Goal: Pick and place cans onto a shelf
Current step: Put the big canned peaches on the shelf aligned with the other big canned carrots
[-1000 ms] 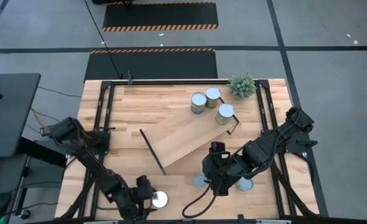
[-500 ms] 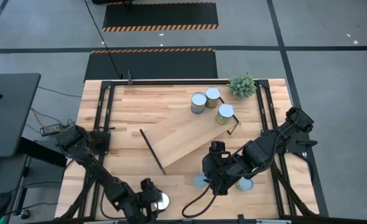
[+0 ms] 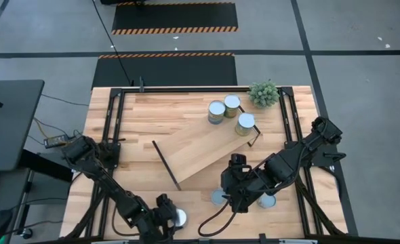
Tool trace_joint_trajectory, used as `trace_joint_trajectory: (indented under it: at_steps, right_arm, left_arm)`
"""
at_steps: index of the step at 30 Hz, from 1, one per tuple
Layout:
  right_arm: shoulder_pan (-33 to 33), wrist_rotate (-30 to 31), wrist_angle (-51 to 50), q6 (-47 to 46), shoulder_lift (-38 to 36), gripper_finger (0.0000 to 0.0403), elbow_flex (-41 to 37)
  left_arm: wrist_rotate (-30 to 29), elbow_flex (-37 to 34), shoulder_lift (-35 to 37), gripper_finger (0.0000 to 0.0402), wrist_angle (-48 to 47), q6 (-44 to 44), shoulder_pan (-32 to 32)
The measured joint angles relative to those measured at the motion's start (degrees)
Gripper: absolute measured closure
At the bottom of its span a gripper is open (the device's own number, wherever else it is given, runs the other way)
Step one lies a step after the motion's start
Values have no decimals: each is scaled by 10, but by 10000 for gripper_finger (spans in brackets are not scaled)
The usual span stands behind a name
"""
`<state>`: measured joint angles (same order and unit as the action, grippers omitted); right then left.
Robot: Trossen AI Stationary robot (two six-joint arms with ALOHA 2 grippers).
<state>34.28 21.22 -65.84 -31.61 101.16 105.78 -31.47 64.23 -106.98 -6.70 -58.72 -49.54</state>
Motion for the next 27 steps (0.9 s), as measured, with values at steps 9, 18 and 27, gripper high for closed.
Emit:
trace_joint_trajectory:
  at_steps: [9,18,27]
  right_arm:
    - [2,-3,-65,-14,-1,23,0]
    - [2,-5,-122,-50,-44,37,0]
    - [6,65,-162,-91,-85,54,0]
  left_arm:
    - [61,55,40,87,-11,55,19]
    - [110,217,38,87,-171,161,76]
    - [121,336,40,87,-278,288,200]
